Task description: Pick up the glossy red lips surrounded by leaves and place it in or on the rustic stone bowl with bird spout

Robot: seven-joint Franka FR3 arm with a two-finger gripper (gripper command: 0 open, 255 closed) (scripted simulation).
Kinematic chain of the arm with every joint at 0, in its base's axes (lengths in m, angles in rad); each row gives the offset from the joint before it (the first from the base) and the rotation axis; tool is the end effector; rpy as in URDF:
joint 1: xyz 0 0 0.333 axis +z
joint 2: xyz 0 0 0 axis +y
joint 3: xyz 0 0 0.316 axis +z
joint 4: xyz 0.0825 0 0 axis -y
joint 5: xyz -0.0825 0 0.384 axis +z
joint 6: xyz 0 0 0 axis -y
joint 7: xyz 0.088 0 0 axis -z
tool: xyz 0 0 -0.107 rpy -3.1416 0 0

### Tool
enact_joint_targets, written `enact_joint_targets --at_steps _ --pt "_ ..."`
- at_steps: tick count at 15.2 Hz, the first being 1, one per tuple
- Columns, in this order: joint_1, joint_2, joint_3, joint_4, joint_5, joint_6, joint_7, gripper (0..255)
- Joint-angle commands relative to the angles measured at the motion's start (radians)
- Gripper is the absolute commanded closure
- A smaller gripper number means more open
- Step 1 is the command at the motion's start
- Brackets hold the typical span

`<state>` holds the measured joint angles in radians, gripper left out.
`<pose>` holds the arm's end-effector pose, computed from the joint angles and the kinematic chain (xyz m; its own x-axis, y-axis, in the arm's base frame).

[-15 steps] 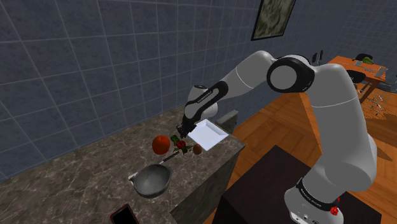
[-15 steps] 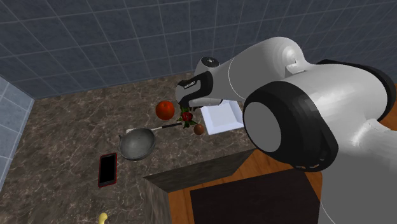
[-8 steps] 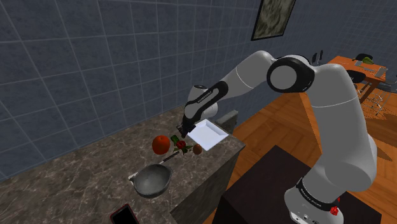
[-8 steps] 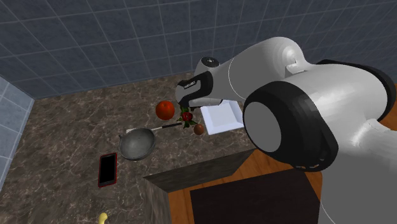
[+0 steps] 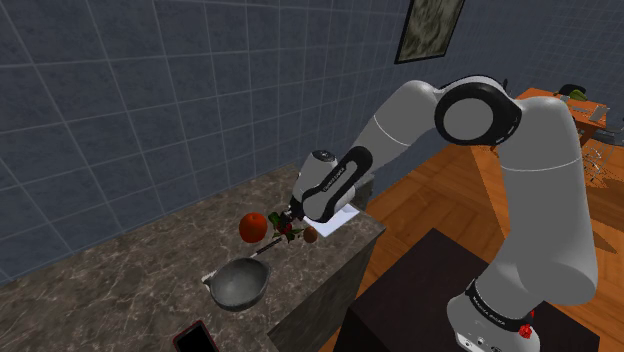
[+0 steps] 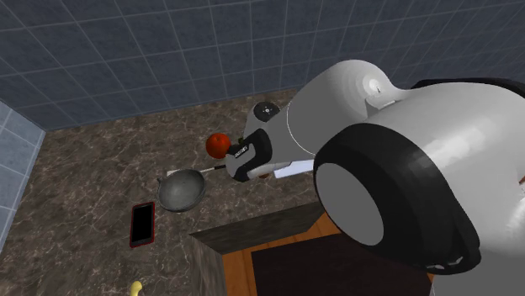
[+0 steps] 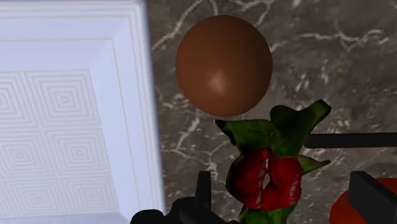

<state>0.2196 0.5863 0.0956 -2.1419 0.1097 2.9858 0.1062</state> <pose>0.5591 0.1745 0.1519 0.9695 0.0630 0.2367 0.0940 -0.9880 -0.1224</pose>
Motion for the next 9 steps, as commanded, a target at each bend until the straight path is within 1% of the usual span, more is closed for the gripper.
enact_joint_targets --at_steps 1,6,9 --pt "0.011 0.019 -0.006 -0.001 -0.006 0.030 0.000 0" --pt "0.017 0.090 -0.010 0.045 -0.008 0.054 0.000 0" --pt "0.017 0.090 -0.010 0.045 -0.008 0.054 0.000 0"
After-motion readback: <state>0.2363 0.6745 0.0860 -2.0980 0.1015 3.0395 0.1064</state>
